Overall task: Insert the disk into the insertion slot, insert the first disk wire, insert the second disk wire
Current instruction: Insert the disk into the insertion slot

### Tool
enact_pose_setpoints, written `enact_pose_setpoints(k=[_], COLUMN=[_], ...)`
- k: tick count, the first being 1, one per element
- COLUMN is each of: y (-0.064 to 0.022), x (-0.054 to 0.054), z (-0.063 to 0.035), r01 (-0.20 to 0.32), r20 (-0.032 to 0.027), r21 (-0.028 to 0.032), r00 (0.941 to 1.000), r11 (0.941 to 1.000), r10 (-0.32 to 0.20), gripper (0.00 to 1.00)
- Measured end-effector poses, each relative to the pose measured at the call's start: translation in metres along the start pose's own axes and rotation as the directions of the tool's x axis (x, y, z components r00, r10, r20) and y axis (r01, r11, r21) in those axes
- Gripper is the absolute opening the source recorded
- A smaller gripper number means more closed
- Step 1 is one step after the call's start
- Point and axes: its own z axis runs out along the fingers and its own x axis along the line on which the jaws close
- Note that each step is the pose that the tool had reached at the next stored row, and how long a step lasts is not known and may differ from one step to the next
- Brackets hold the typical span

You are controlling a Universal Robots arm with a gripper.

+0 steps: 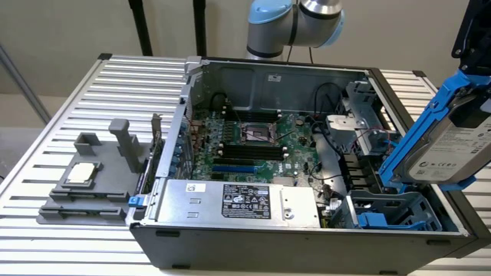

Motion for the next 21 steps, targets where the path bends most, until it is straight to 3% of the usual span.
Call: enact_pose_setpoints(k=[21], y=[0.0], x=[0.0], z=[0.0], r01=[0.0], r20=[0.0001], r21=[0.0], r00=[1.0], r11=[1.0], r10=[0.0], gripper=[0.33])
